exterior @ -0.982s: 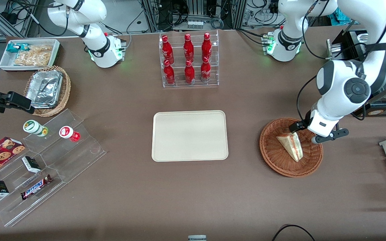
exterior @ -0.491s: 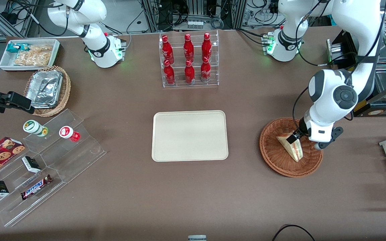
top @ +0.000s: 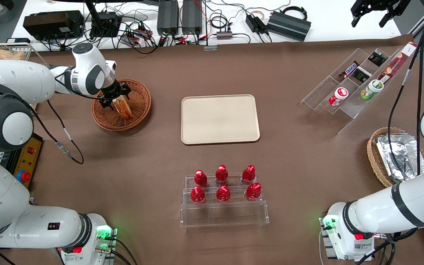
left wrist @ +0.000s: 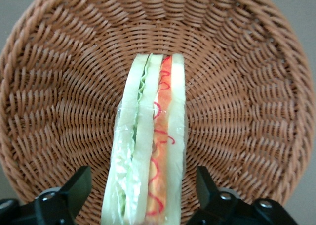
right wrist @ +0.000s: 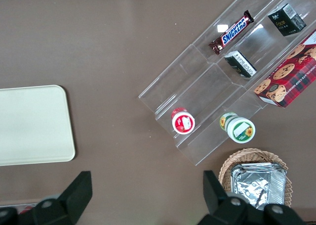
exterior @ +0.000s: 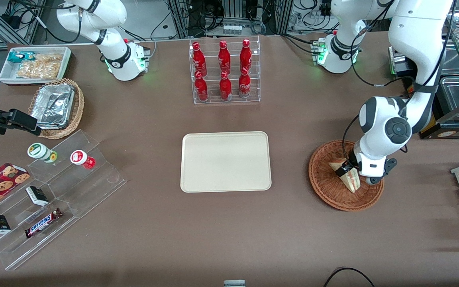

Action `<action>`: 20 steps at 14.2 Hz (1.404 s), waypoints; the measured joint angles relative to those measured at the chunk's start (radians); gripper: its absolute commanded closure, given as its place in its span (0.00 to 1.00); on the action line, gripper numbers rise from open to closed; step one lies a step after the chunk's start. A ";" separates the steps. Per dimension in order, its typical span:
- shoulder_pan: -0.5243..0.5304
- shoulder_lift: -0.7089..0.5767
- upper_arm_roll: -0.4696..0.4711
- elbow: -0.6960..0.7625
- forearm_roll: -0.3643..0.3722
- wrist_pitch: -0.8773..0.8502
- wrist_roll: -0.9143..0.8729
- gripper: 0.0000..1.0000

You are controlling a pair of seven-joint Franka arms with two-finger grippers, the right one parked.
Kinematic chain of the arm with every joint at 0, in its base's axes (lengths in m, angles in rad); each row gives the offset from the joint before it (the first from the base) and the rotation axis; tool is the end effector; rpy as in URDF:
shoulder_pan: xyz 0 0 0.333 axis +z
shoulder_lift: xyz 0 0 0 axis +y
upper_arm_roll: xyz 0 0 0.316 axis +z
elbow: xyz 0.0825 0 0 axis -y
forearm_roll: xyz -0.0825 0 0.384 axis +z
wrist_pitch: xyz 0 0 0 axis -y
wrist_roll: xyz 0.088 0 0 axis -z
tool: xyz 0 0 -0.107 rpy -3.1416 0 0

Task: Place sandwich from basket to tray
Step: 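Lower the left gripper and close it on the wrapped sandwich, then lift the sandwich and carry it with the left gripper over the tray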

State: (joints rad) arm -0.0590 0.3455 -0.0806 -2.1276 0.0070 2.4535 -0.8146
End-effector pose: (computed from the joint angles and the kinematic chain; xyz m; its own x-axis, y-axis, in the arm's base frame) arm 0.5678 -0.0795 0.2441 0.7810 0.6239 -0.0293 0.6242 -0.7813 0.0023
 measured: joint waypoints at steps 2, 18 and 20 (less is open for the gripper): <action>0.000 0.003 0.000 0.005 0.000 0.000 0.000 0.86; -0.006 0.058 -0.225 0.373 0.005 -0.423 0.257 0.85; -0.008 0.103 -0.290 0.415 0.021 -0.423 0.253 0.85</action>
State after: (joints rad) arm -0.0665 0.4484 -0.3702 -1.7121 0.0276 2.0301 -0.5618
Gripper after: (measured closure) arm 0.837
